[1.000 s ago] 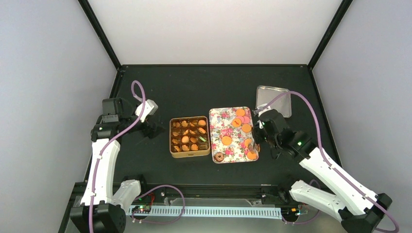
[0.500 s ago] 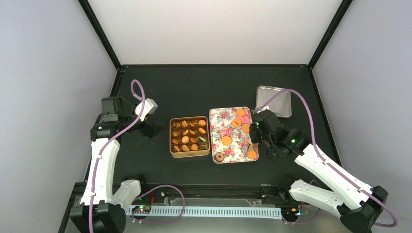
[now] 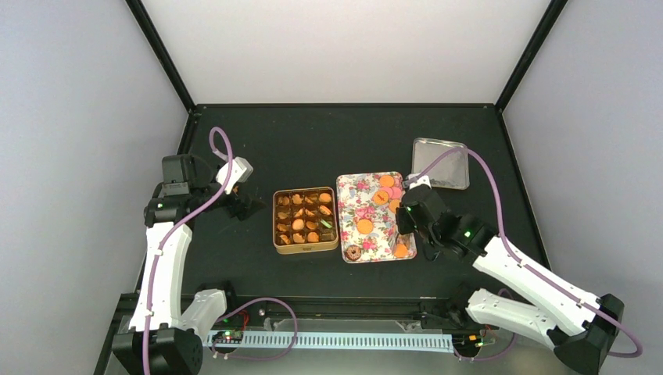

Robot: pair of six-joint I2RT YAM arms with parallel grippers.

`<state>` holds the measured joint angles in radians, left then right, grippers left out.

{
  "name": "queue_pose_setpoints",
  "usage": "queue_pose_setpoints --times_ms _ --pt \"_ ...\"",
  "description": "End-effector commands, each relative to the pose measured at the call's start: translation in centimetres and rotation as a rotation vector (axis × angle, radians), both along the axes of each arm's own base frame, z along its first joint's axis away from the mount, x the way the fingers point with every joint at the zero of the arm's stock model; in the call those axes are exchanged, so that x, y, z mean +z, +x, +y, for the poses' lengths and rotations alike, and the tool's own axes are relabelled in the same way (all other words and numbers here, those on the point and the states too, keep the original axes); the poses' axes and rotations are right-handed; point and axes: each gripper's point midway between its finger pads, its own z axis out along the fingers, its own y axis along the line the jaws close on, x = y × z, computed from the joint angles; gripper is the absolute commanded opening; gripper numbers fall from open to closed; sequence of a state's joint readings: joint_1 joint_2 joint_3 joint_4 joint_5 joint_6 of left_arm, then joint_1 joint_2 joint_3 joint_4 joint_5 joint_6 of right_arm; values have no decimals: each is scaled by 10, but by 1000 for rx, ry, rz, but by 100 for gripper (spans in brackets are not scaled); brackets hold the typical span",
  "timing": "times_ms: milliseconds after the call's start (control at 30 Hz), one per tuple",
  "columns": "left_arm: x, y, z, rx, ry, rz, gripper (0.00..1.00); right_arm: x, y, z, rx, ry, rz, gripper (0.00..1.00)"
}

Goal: Pack the cookies
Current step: Pick up the fake cookies from the plate, then place the fake cookies in the empty pocket of the box.

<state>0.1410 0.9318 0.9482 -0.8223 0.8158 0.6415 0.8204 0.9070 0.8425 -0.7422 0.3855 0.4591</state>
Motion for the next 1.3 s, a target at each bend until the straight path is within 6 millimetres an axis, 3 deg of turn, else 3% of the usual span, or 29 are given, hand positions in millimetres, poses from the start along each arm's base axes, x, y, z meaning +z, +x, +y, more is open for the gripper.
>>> queue_pose_setpoints --times_ms 0,133,400,800,900,1033,1267 --pt "18 2 -1 -18 -2 -48 89 -14 -10 1 -5 -22 39 14" --pt "17 1 0 -14 7 -49 89 7 -6 9 15 26 -25 7" --pt "18 1 0 -9 3 -46 89 73 3 33 99 107 -145 4" --pt "13 -2 4 2 21 -33 89 117 13 144 352 209 -229 4" --pt "13 -3 5 6 22 -32 89 122 13 166 396 222 -237 4" --pt "11 -2 5 5 21 -27 89 114 13 187 438 218 -221 4" --pt "10 -2 5 6 21 -25 90 92 14 203 460 207 -199 12"
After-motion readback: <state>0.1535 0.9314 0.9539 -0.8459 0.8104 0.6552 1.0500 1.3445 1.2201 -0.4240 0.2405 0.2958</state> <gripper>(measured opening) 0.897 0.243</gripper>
